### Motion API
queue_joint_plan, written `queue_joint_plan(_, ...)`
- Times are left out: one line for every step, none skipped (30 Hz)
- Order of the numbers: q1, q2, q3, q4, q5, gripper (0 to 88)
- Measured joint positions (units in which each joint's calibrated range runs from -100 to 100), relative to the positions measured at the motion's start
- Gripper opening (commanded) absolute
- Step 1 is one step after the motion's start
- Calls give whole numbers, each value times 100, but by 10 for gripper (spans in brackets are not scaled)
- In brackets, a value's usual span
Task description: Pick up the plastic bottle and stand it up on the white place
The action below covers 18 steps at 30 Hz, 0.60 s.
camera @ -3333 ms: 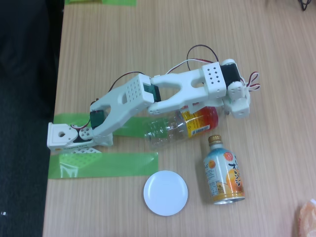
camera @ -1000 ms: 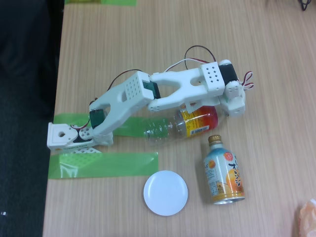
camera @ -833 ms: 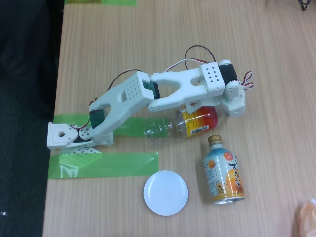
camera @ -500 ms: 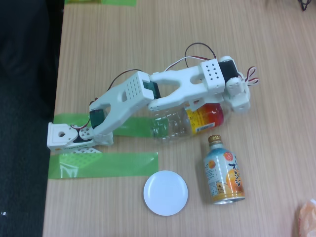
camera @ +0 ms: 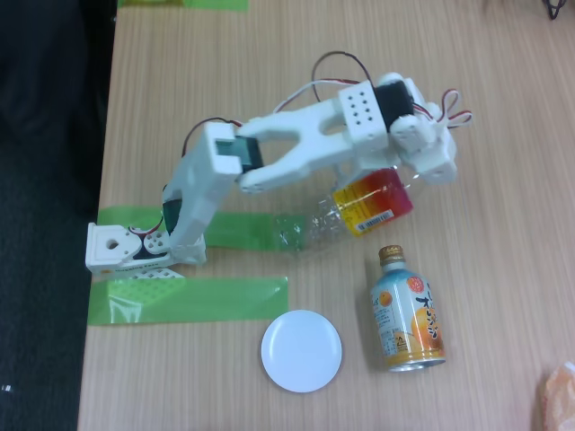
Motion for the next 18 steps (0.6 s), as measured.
queue_joint_plan(0, -152, 117, 0, 0, 151)
queue_joint_plan(15, -311, 217, 0, 0, 151)
queue_joint_plan(67, -471, 298, -17, 0, 151)
queue_joint_plan(112, -614, 371, -76, 0, 151)
queue_joint_plan(172, -758, 443, -178, 0, 151)
queue_joint_plan(254, -901, 524, -297, -5, 151)
queue_joint_plan(329, -1027, 606, -425, 0, 151)
queue_joint_plan(381, -1162, 696, -535, 0, 151)
queue_joint_plan(441, -1288, 768, -612, 0, 151)
queue_joint_plan(493, -1423, 822, -654, 0, 151)
queue_joint_plan(538, -1557, 877, -671, 0, 151)
queue_joint_plan(605, -1700, 940, -688, 0, 151)
queue_joint_plan(687, -1843, 1012, -697, 0, 151)
queue_joint_plan(770, -1987, 1094, -697, 0, 151)
queue_joint_plan(859, -2121, 1193, -697, 0, 151)
queue_joint_plan(971, -2264, 1292, -697, 0, 151)
queue_joint_plan(1076, -2399, 1410, -697, 0, 151)
queue_joint_plan(1165, -2551, 1545, -697, 5, 151)
